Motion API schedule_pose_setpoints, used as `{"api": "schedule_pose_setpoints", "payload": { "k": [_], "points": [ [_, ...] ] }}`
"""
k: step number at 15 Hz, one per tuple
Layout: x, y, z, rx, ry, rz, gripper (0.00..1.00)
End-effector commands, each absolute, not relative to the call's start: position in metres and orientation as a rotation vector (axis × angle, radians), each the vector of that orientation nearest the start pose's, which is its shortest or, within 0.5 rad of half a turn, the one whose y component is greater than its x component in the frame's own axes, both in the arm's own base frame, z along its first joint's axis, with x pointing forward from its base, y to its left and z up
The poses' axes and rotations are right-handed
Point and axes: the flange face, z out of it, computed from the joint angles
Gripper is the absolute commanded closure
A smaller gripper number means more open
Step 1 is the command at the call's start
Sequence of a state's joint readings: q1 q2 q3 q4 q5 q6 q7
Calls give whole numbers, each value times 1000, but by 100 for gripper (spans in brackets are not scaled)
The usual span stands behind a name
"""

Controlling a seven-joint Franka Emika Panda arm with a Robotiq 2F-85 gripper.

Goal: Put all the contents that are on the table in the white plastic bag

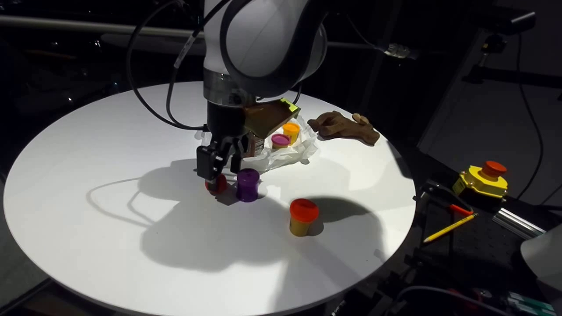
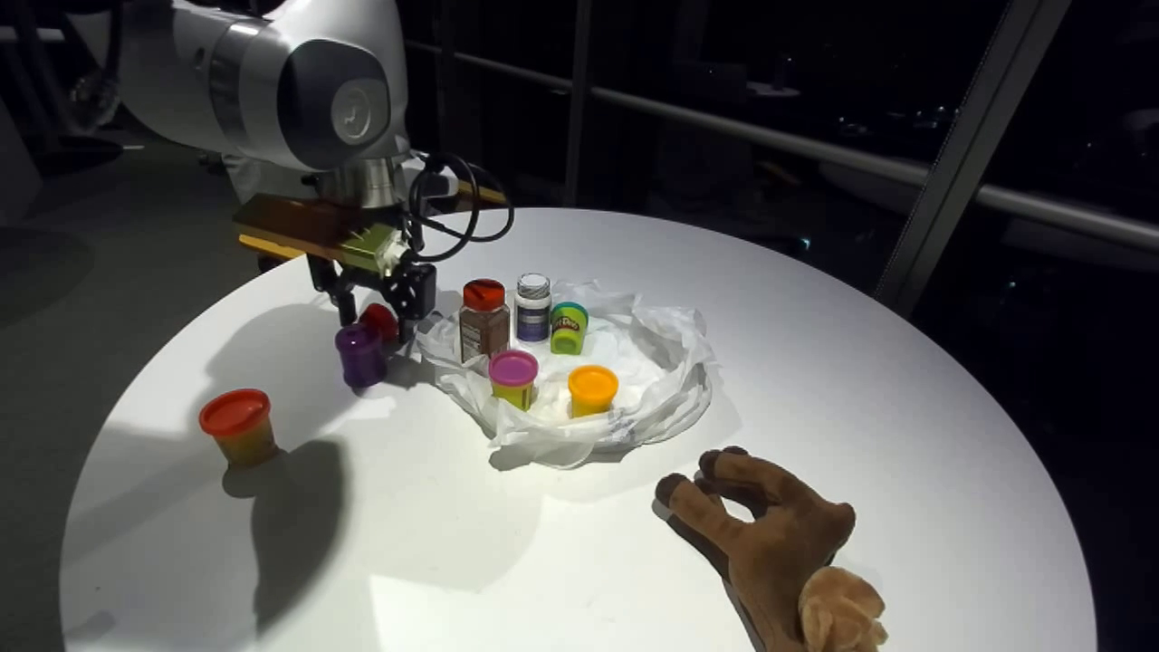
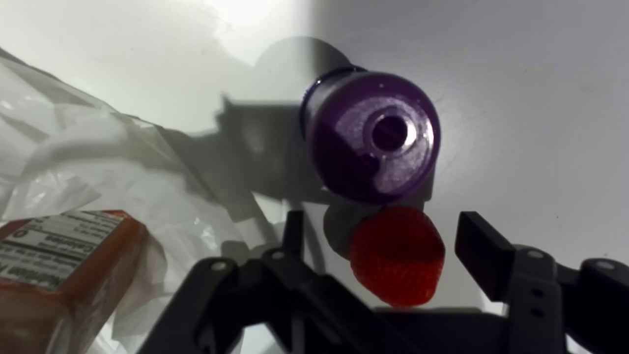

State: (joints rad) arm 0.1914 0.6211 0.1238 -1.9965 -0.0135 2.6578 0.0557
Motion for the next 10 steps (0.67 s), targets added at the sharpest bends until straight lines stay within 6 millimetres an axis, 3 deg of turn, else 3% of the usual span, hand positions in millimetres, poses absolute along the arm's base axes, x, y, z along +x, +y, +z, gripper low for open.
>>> {"api": "schedule_pose_setpoints", "payload": {
  "k": [1, 5, 6, 10],
  "points": [
    [583, 184, 151, -3043, -390, -95, 51],
    [585, 186, 153, -3038, -393, -121, 78],
    [585, 186, 153, -3037, -393, -126, 74],
    [583, 188, 167, -3045, -399, -156, 74]
  ]
}}
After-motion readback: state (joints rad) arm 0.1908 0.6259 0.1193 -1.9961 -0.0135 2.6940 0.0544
